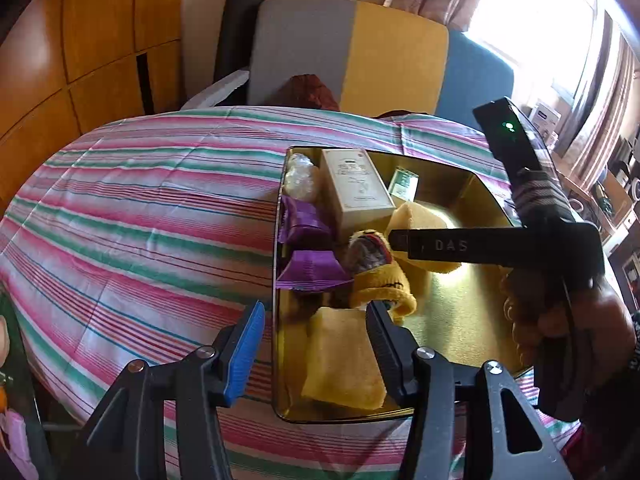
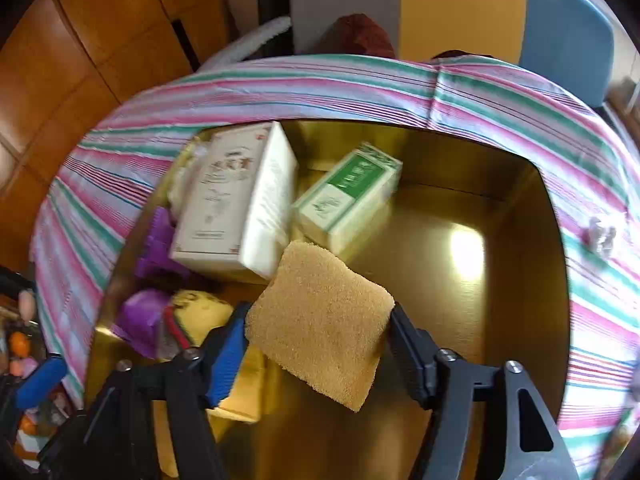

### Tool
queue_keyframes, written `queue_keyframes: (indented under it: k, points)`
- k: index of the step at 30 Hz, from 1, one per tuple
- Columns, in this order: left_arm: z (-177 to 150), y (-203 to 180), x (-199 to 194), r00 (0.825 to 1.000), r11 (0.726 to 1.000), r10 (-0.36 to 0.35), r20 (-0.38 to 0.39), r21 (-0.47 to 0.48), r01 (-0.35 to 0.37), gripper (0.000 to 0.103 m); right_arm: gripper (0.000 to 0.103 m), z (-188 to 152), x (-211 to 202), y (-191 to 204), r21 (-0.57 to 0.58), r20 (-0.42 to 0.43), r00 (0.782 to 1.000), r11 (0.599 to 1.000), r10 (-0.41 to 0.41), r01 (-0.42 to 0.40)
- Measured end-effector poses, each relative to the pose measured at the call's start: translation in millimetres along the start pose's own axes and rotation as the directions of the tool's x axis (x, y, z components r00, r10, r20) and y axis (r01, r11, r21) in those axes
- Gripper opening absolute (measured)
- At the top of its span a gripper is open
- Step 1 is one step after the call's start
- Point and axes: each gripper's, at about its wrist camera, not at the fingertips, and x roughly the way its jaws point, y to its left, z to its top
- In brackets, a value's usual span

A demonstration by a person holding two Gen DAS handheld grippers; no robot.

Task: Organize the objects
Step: 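Carry the yellow sponge into the gold tray and open the right tool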

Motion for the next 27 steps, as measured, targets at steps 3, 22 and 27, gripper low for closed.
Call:
queue_keyframes:
  k: [3,22,27]
  points:
    - [-0.2,1.1,-0.2,1.0,1.0,0.007,0.001,0.001,-0.007,0.054,0.075,-4.9,-6.0,-2.2,0.006,0.021,1.0,1.0,0.011,-0.011]
    - [-5.1,-22.5,-11.5,1.0,0.998,-0.013,0.013,0.053,0.013,0.054,0.083,-39.6,-81.9,-43.4,0.063,0.179,0.983,0.998,-0.028,0.017]
    - [-5.2,-33.4,-14.0,1.0,0.997,-0.013,0.019,0.082,0.012,0.054,0.083,-54.1,-99.1,-65.0,0.1,0.2,0.978,0.994,-0.053,0.033]
